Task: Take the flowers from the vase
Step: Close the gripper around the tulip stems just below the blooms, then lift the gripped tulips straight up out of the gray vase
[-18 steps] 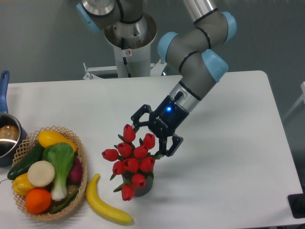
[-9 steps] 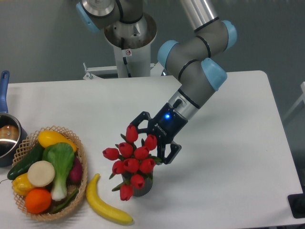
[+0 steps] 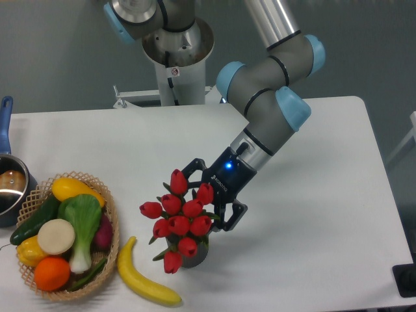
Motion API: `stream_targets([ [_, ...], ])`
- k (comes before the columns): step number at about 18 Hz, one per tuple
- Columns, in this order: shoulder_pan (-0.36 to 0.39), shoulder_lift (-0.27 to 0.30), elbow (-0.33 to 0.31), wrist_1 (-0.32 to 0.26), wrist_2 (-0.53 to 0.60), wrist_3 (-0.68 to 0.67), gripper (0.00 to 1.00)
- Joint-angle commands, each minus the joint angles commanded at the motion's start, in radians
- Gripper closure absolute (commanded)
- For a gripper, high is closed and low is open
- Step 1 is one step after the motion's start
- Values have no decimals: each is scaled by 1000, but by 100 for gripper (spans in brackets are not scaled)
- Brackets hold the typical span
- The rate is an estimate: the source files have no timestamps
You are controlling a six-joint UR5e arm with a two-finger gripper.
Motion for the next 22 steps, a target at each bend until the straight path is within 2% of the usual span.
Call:
stream_targets([
  [2,0,-3,3,0,-26,2,2],
  [5,2,-3,3,0,-28,2,24],
  [11,9,0,2,0,-29,-2,44],
  [22,17,29,14,-2,-37,-106,51],
])
